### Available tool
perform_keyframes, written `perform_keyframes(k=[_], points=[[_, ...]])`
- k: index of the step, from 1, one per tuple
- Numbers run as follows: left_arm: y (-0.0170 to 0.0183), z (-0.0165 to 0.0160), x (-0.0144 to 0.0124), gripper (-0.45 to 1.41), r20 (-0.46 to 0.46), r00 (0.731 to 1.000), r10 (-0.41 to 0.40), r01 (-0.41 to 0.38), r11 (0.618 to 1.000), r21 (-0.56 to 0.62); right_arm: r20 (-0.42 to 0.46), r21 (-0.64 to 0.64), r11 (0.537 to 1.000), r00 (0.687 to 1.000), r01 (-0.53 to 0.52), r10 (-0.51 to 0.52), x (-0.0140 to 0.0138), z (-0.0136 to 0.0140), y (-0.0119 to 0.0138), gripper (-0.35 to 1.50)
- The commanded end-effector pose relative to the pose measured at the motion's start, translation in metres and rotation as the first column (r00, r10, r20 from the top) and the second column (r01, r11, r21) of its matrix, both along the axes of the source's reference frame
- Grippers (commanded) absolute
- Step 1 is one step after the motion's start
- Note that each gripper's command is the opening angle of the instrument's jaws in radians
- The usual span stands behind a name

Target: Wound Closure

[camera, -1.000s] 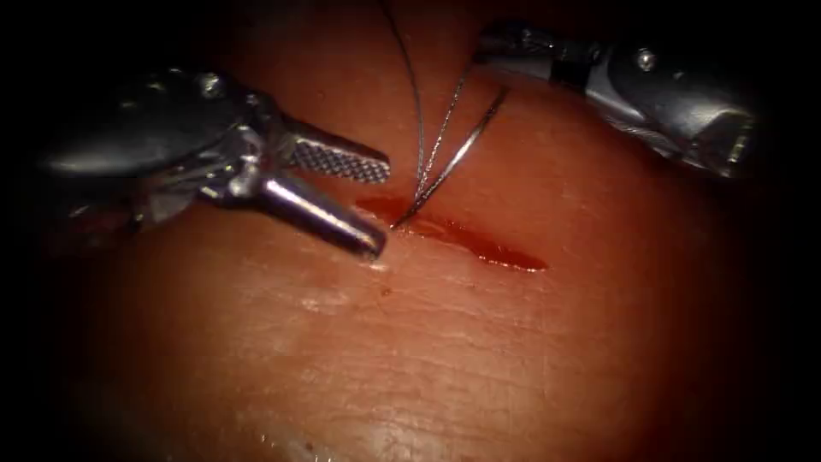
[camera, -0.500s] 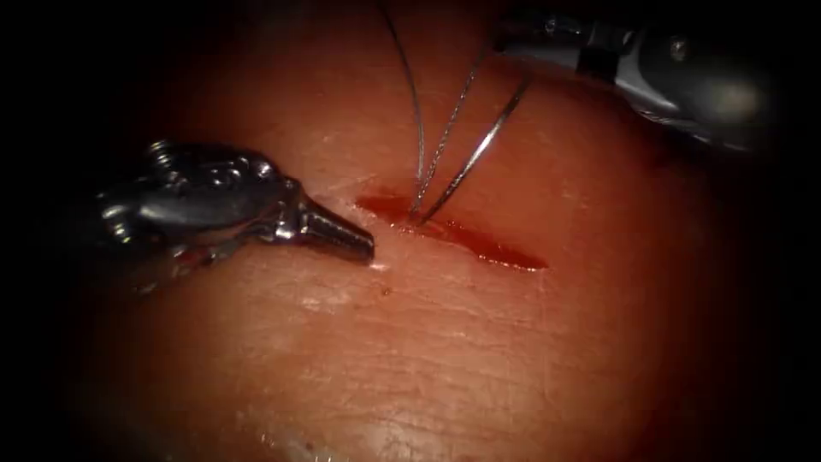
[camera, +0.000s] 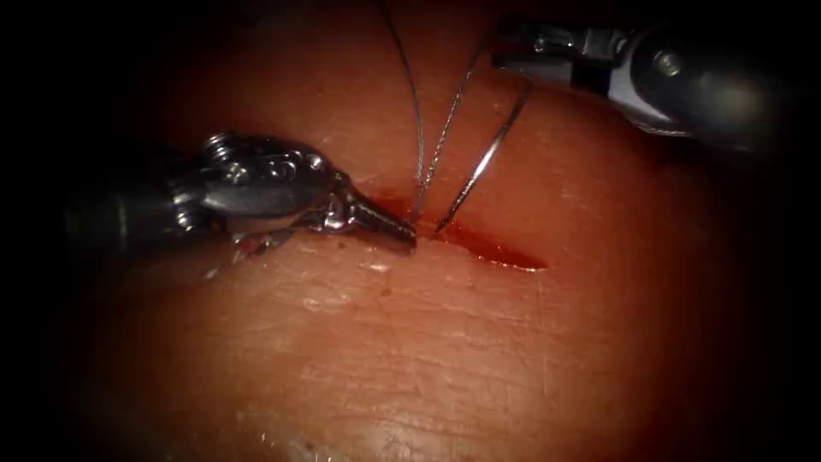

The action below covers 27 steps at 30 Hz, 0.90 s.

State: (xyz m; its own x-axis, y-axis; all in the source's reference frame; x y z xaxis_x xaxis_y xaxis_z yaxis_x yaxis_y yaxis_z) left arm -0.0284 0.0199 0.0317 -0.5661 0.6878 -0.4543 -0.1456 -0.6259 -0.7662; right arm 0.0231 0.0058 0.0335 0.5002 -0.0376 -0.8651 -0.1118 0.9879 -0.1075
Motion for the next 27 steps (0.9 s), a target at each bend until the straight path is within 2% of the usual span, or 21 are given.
perform_keyframes(k=[1,16,23,27], points=[[0.0004,0.0008,-0.0005,-0.11,0.001,1.000,0.004,-0.004,1.000,-0.003,0.001,-0.003,1.000,1.000,0.003,-0.003,0.0011,0.0006,0.0003,-0.35],[0.0016,0.0049,-0.0003,-0.10,-0.002,1.000,0.017,-0.017,1.000,-0.006,0.024,-0.036,0.999,0.999,0.031,-0.030,0.0016,0.0008,-0.0002,-0.35],[0.0037,0.0061,-0.0013,-0.08,-0.003,1.000,0.019,-0.019,1.000,-0.007,0.047,-0.043,0.998,0.998,0.049,-0.047,0.0020,0.0012,-0.0005,-0.35],[0.0038,0.0066,-0.0019,-0.15,-0.011,0.999,0.040,-0.040,0.999,-0.002,0.054,-0.051,0.997,0.997,0.057,-0.054,0.0022,0.0012,-0.0006,-0.35]])
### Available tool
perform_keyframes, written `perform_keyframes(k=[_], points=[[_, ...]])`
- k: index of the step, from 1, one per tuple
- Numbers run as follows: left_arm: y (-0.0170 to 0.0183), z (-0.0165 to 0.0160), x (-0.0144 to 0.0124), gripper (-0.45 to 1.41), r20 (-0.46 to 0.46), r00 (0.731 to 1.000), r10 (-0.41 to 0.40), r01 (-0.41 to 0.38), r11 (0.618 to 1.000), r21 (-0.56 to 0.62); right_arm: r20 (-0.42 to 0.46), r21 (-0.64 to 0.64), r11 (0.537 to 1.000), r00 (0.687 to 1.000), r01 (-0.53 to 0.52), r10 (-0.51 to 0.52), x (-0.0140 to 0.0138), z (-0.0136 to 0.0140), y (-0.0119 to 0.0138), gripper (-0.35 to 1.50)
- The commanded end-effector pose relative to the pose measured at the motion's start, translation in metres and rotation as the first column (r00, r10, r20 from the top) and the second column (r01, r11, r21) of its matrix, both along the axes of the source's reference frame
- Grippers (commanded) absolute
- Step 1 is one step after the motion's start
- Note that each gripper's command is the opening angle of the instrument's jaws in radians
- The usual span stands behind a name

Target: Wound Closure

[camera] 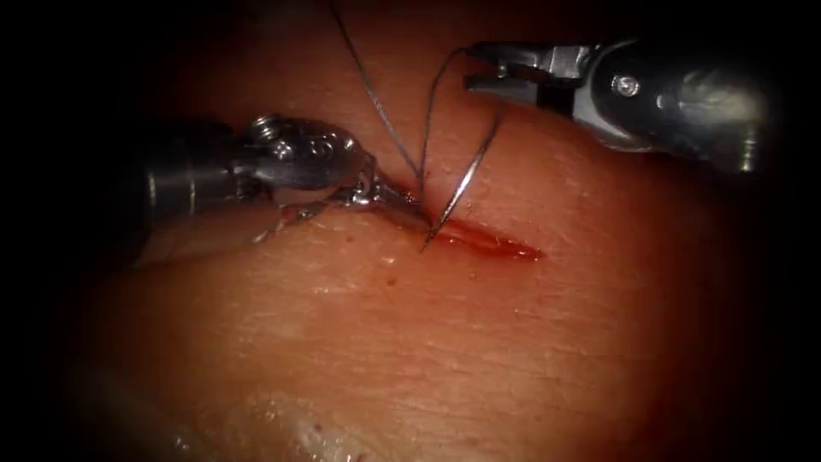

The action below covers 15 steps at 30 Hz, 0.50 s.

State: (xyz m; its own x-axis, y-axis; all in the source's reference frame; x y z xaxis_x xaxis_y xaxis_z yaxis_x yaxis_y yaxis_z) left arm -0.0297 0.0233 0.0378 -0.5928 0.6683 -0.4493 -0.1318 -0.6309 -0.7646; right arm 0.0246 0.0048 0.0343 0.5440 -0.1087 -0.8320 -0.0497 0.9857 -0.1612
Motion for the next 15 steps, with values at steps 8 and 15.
perform_keyframes(k=[8,15], points=[[-0.0006,0.0005,-0.0009,-0.17,-0.088,0.990,0.114,-0.108,0.992,0.067,-0.002,-0.003,1.000,1.000,-0.001,0.001,0.0007,0.0003,0.0003,-0.35],[-0.0003,-0.0001,-0.0007,-0.17,-0.186,0.941,0.281,-0.245,0.950,0.196,-0.002,-0.003,1.000,1.000,-0.001,0.001,0.0006,0.0002,0.0003,-0.35]])
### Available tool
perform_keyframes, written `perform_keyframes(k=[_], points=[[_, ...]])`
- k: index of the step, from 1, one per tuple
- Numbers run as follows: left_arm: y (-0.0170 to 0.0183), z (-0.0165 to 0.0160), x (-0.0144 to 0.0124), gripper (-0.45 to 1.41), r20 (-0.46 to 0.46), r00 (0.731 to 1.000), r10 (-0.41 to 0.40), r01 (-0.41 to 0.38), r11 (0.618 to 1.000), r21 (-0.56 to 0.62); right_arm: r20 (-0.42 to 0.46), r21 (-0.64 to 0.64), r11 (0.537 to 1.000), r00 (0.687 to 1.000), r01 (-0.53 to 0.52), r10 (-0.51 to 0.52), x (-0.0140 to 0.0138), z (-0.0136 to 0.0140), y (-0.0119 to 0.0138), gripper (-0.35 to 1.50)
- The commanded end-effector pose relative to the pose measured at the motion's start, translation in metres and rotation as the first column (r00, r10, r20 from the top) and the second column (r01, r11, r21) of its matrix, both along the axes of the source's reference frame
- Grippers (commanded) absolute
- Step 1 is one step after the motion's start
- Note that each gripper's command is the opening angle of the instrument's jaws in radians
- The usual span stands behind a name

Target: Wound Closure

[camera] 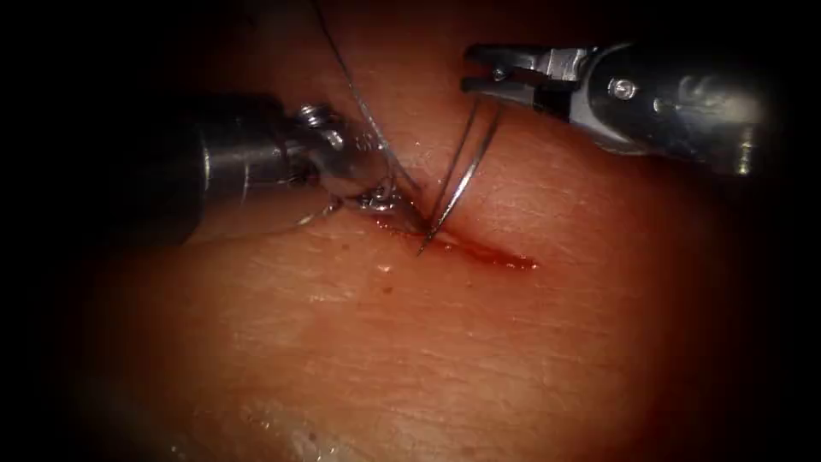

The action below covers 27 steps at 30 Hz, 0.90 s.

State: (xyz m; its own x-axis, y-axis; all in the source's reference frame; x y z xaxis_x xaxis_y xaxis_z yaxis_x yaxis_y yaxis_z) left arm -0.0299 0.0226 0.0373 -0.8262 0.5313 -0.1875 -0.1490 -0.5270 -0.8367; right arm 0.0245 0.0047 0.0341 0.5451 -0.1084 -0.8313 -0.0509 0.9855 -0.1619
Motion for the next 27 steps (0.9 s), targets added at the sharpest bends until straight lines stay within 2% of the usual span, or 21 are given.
perform_keyframes(k=[1,6,10,19,27], points=[[0.0007,0.0002,-0.0005,-0.18,-0.020,0.999,0.034,-0.034,0.999,0.028,-0.003,-0.003,1.000,1.000,0.001,-0.001,0.0006,0.0005,0.0004,-0.35],[0.0019,-0.0007,-0.0009,-0.17,-0.058,0.991,0.119,-0.110,0.984,0.141,-0.003,-0.008,1.000,1.000,0.004,-0.004,0.0006,0.0004,0.0003,-0.35],[0.0020,-0.0007,-0.0010,-0.01,-0.069,0.982,0.175,-0.159,0.968,0.193,0.002,-0.016,1.000,1.000,0.012,-0.012,0.0006,0.0004,0.0003,-0.35],[0.0010,-0.0002,-0.0005,0.19,-0.078,0.960,0.270,-0.244,0.939,0.241,0.017,-0.034,0.999,1.000,0.003,-0.003,0.0006,0.0006,0.0005,-0.35],[-0.0001,0.0002,0.0002,0.24,-0.084,0.944,0.320,-0.288,0.921,0.264,0.077,-0.090,0.995,0.996,-0.031,0.038,0.0008,0.0015,0.0007,-0.35]])
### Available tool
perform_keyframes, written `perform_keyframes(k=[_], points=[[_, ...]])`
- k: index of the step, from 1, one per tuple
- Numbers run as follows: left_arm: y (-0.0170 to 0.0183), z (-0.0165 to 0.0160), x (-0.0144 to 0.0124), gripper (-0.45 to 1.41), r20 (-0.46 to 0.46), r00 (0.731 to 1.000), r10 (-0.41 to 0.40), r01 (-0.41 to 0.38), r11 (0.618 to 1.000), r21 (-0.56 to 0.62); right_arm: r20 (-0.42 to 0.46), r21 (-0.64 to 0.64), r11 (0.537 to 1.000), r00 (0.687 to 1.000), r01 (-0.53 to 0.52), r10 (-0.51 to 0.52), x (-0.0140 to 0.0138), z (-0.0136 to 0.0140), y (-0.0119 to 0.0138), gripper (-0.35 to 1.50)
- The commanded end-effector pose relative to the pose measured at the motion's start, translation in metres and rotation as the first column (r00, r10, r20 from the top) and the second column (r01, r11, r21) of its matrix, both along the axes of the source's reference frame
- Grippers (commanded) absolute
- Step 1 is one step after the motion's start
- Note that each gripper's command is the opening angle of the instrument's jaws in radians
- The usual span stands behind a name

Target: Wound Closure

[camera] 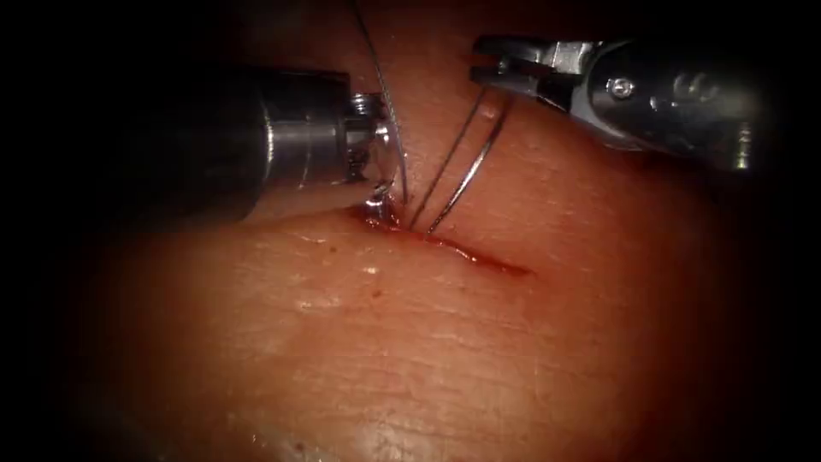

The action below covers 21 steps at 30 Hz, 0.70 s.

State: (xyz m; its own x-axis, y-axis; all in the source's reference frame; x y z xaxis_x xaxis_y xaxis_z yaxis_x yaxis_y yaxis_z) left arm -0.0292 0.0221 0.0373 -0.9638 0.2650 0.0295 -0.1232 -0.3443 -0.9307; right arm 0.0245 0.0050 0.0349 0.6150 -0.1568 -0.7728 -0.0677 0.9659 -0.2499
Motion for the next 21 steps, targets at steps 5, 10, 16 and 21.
perform_keyframes(k=[5,10,16,21], points=[[0.0007,-0.0011,-0.0004,0.20,0.014,1.000,0.001,-0.001,1.000,0.005,0.005,-0.008,1.000,1.000,-0.011,0.011,0.0015,0.0013,0.0004,-0.35],[0.0004,-0.0011,-0.0007,0.15,0.037,0.999,-0.004,0.004,1.000,0.007,0.004,-0.003,1.000,1.000,-0.003,0.003,0.0027,0.0016,-0.0001,-0.35],[0.0005,-0.0012,-0.0006,0.12,0.050,0.999,-0.004,0.004,1.000,0.002,0.003,0.003,1.000,1.000,0.010,-0.010,0.0036,0.0019,-0.0005,-0.35],[0.0005,-0.0012,-0.0005,0.10,0.057,0.998,-0.008,0.008,1.000,-0.002,-0.001,0.010,1.000,1.000,0.018,-0.018,0.0038,0.0016,-0.0007,-0.35]])
